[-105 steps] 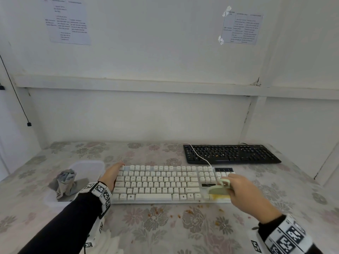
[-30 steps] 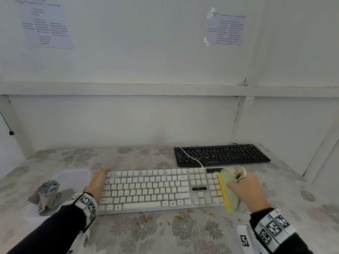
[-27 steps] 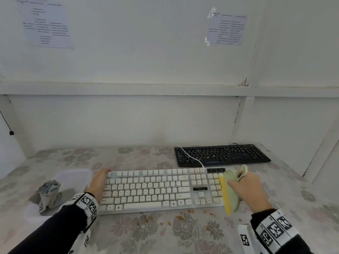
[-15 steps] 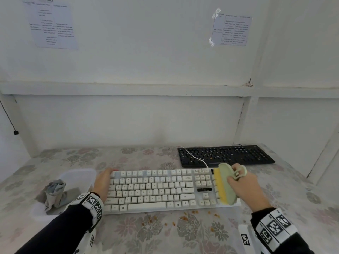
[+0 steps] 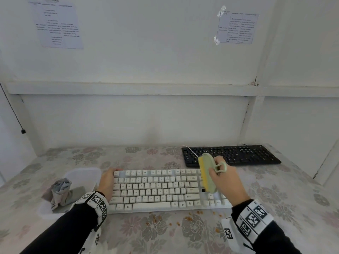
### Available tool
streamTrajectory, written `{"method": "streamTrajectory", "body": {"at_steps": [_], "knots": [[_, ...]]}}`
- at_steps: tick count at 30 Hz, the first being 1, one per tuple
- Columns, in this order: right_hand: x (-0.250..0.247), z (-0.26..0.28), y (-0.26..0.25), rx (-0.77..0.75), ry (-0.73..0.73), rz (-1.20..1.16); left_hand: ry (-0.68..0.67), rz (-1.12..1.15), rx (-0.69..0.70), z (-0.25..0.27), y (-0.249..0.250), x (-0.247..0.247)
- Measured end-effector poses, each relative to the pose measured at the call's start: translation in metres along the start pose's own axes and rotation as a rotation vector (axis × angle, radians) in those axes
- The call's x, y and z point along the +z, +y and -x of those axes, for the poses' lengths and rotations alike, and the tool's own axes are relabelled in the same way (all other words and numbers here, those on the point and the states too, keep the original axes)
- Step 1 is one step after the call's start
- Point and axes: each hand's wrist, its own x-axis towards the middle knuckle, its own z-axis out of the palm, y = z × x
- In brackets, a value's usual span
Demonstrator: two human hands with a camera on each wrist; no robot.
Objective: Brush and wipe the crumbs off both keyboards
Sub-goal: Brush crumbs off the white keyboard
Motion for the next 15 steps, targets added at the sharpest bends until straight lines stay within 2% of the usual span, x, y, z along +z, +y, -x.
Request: {"method": "streamTrajectory", "body": {"at_steps": [6,9,13,15], "knots": [[-0.002,0.008,0.015,0.18,-0.175,0.142,-0.002,0.011,-0.013,-0.005,-0.003,0.0],[-0.005,0.011,0.009,0.236,-0.172,0.101,-0.01,0.017,-0.015,-0.006,-0.004,0.0],[-0.002,0.007,-0.013,0.047,-0.007,-0.063,-0.023,0.015,-0.019,-0.005,-0.004,0.0],[0.004,0.005,-0.025,-0.004,0.012,-0.151,-0.023,0.011,-0.014,-0.005,-0.004,0.0]]}}
